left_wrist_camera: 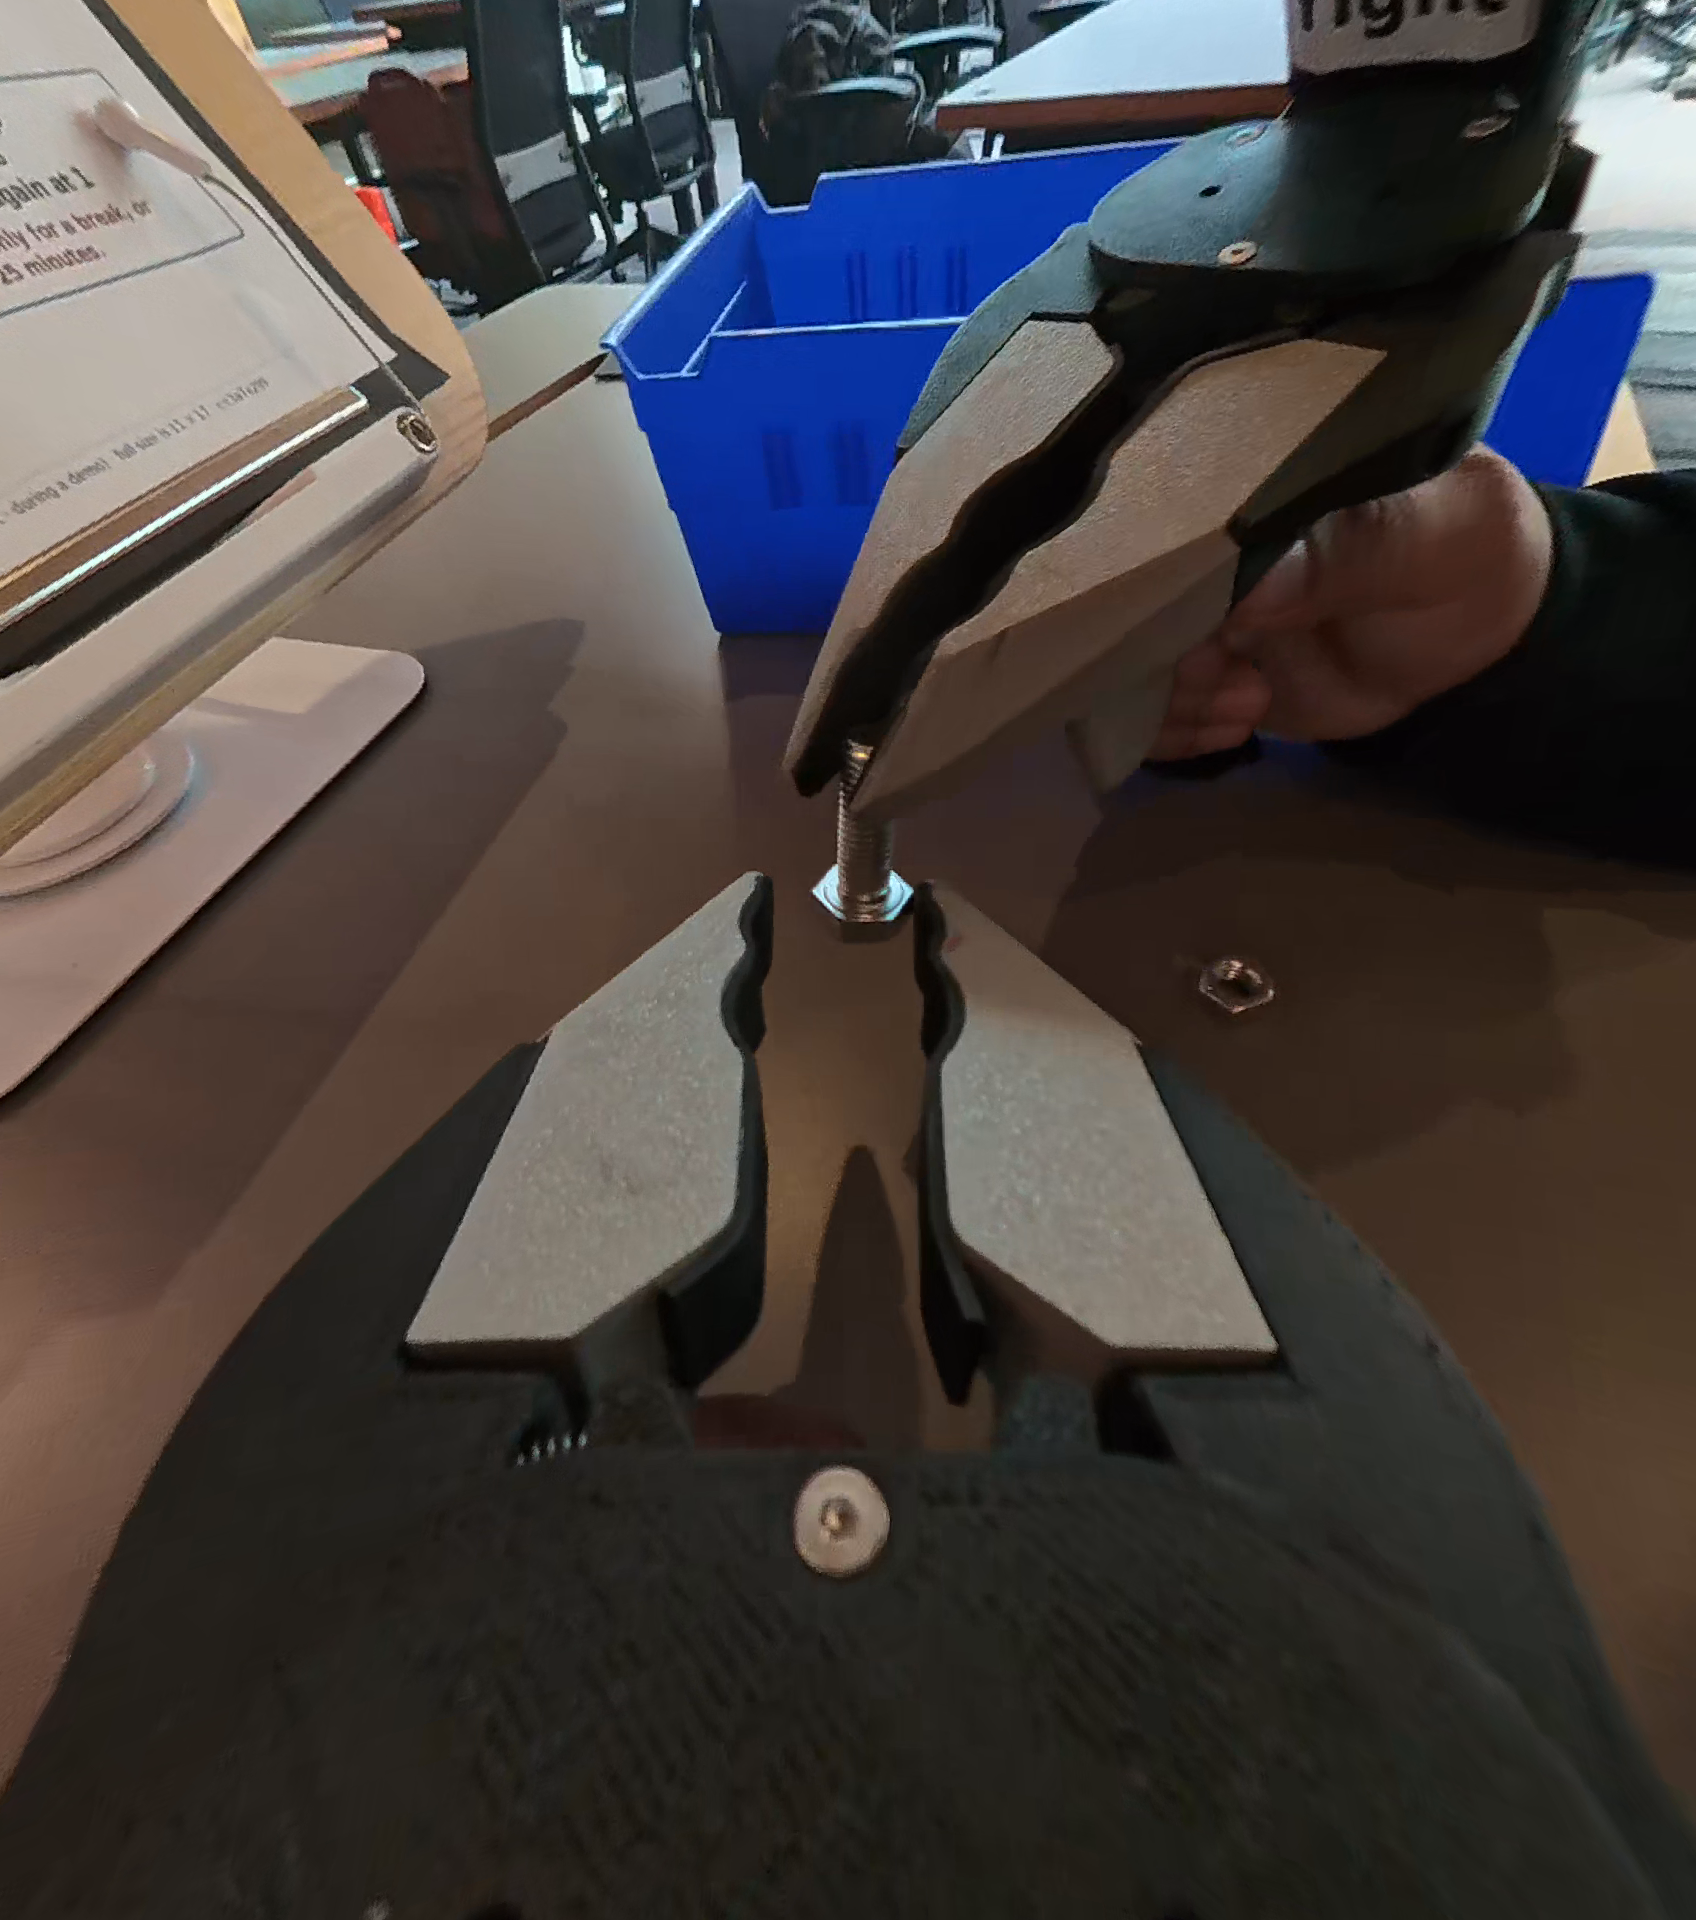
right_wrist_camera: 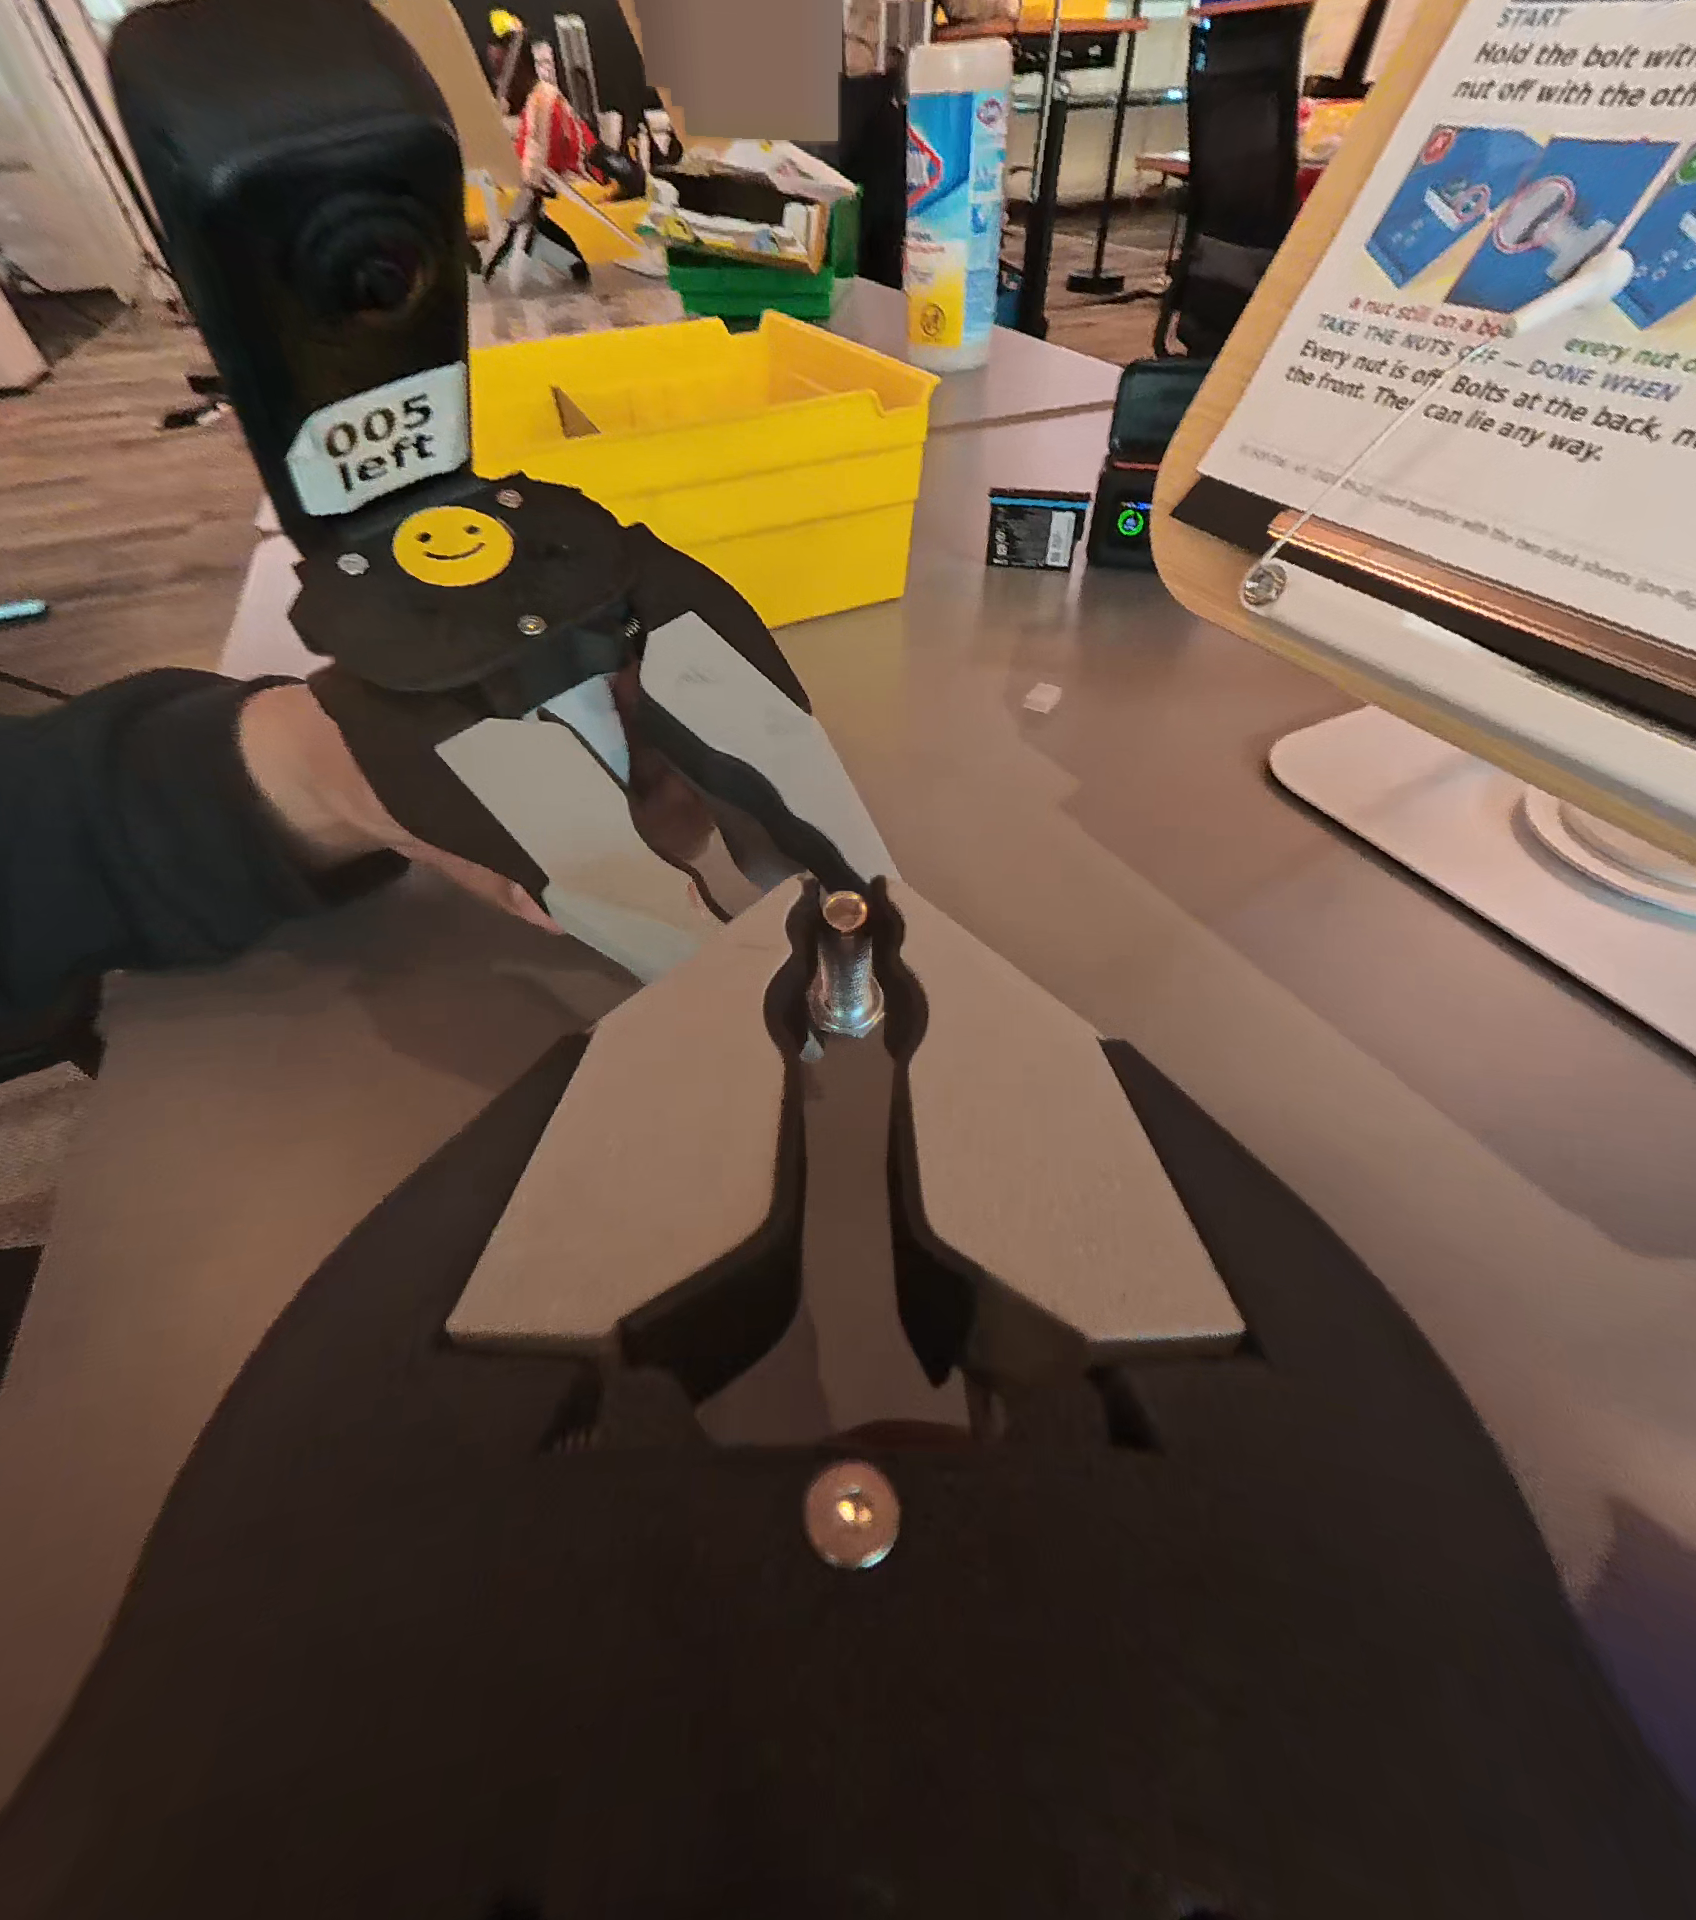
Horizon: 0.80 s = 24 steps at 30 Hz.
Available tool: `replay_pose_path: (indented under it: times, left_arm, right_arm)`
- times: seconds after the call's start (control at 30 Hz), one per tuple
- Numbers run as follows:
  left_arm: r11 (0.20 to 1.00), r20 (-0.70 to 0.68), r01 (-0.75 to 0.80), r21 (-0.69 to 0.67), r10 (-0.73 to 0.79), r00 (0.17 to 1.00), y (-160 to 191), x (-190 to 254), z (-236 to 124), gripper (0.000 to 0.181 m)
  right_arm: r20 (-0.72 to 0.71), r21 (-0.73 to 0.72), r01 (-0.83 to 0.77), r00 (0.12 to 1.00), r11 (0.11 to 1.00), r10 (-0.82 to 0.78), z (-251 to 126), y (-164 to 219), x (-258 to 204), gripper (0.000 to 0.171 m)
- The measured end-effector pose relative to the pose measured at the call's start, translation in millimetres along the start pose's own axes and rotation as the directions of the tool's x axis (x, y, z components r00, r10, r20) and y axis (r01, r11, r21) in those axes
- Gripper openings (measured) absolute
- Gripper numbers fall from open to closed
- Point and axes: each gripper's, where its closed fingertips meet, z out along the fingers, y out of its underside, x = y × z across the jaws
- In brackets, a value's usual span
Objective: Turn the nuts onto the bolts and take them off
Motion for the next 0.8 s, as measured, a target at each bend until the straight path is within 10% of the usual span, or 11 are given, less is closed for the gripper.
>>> replay_pose_path:
  times: [0.4, 0.8]
  left_arm:
    - [1.000, -0.038, -0.012, 0.027, 0.013, 0.999, -5, 7, 0, 0.018]
    - [0.996, 0.034, 0.057, 0.073, -0.059, 0.998, -5, -22, -15, 0.017]
  right_arm:
    - [0.040, 0.034, -0.028, 0.999, 0.999, 0.027, -5, -7, -3, 0.006]
    - [0.030, -0.257, 0.004, 1.000, 0.967, 0.003, -32, 59, -33, 0.034]
